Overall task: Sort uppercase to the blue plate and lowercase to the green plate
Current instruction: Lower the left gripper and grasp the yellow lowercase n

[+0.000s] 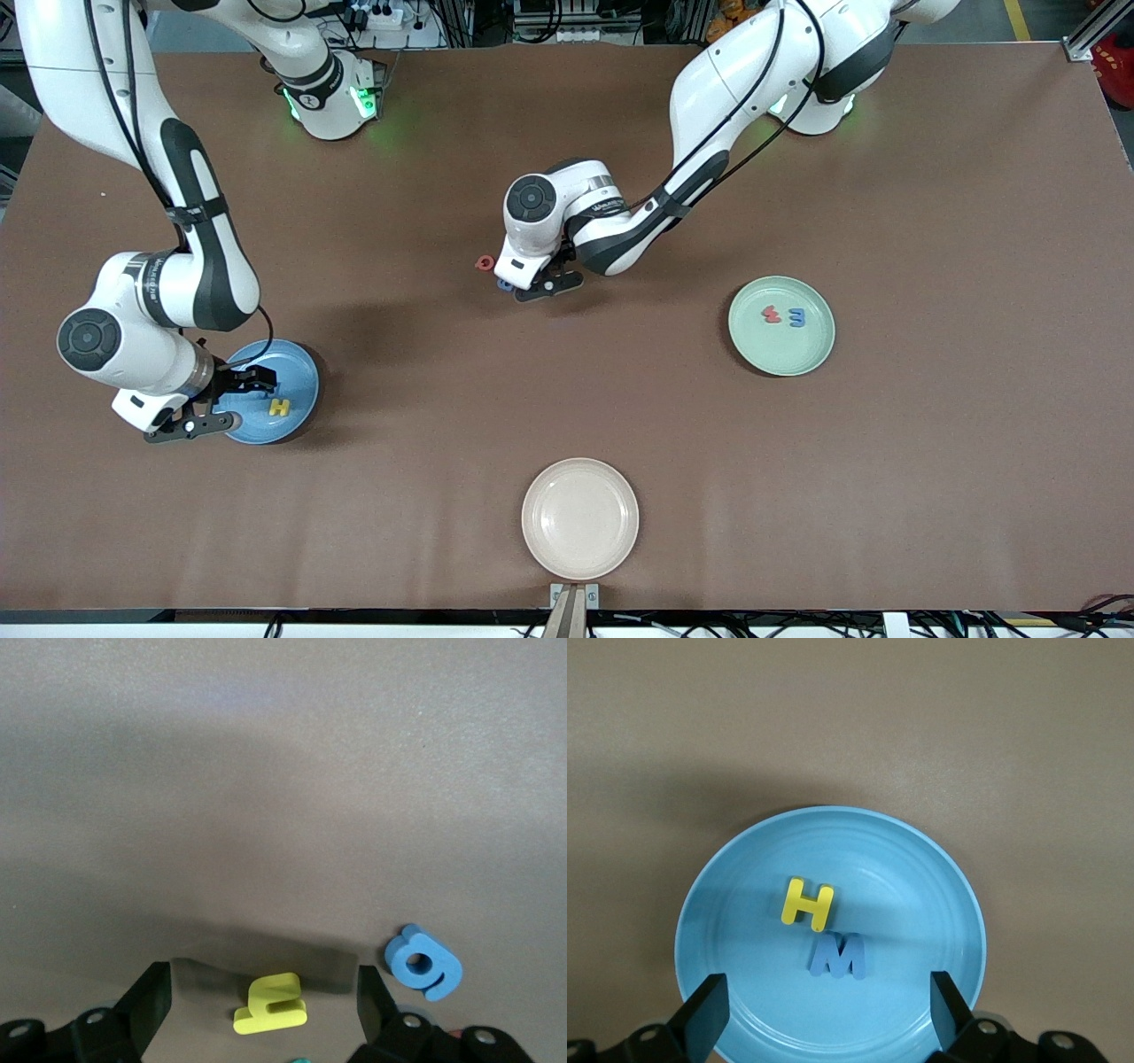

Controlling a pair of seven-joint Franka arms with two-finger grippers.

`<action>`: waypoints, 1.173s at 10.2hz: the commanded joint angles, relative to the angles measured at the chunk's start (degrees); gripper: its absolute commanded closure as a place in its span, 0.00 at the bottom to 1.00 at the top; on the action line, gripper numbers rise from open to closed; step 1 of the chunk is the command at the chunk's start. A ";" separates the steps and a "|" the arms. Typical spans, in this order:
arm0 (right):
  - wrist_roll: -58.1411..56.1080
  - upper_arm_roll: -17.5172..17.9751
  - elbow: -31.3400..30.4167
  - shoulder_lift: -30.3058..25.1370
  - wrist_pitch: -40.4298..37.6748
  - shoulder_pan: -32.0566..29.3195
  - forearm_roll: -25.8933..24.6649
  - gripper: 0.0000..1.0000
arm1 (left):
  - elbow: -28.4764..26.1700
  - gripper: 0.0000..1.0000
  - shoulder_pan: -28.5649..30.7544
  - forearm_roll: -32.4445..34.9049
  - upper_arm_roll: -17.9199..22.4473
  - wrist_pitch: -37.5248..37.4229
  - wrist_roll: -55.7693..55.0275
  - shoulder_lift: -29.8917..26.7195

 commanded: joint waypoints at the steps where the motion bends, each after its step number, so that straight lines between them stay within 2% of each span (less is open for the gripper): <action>1: -0.45 0.57 -0.74 -1.72 -1.13 -0.86 -0.31 0.00 | 1.07 0.13 -0.68 -1.42 0.21 -0.04 -0.93 0.59; 4: -0.54 0.57 -0.56 -1.72 -1.13 -1.12 -0.40 0.00 | 0.81 0.15 -0.59 -2.39 0.21 -0.21 -0.58 0.59; 7: -0.45 0.57 -0.47 -1.72 -1.13 -1.13 -0.40 0.00 | 0.72 0.21 -0.59 -3.01 0.21 -0.21 -0.49 0.67; 12: -0.45 0.57 -0.47 -1.98 -1.13 -1.12 -0.40 0.00 | 0.72 0.43 -0.59 -3.10 0.21 -0.30 -0.31 0.67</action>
